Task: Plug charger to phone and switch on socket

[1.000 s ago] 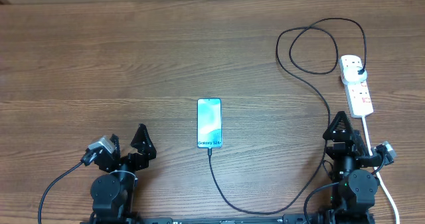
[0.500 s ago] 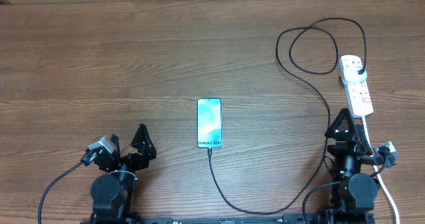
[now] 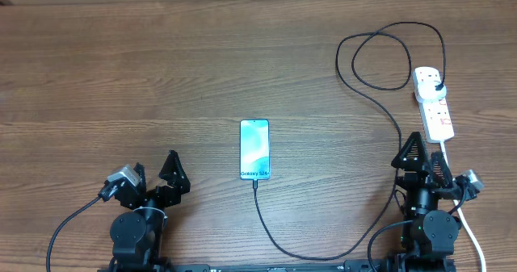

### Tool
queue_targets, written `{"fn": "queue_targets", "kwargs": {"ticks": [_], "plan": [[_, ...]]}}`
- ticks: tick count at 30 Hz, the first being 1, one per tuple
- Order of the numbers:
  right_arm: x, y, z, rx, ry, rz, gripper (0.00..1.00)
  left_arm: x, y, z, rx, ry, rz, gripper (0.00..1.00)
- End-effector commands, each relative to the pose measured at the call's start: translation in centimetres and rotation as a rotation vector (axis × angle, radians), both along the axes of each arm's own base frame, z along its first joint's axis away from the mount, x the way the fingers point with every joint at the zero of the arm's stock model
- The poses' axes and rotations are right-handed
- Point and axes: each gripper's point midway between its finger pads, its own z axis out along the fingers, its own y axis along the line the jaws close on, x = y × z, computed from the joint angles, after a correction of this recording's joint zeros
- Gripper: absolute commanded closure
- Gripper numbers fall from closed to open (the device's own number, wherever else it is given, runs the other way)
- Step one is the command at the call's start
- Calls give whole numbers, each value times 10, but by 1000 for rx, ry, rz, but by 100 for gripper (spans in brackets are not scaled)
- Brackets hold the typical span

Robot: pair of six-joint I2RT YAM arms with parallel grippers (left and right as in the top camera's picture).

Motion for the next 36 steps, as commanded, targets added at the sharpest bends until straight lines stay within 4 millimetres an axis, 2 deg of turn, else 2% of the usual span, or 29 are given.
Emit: {"fn": "queue_targets", "kwargs": {"ticks": [1,10,36], "plan": [[0,-1,-1,-171,41,-7,0,0,0,-1,0,-2,-1,1],[0,2,-2,-400,104,9,0,0,0,-1,0,-2,-1,0],[0,2,-1,-402,104,8,0,0,0,0,0,-3,-1,0]]}}
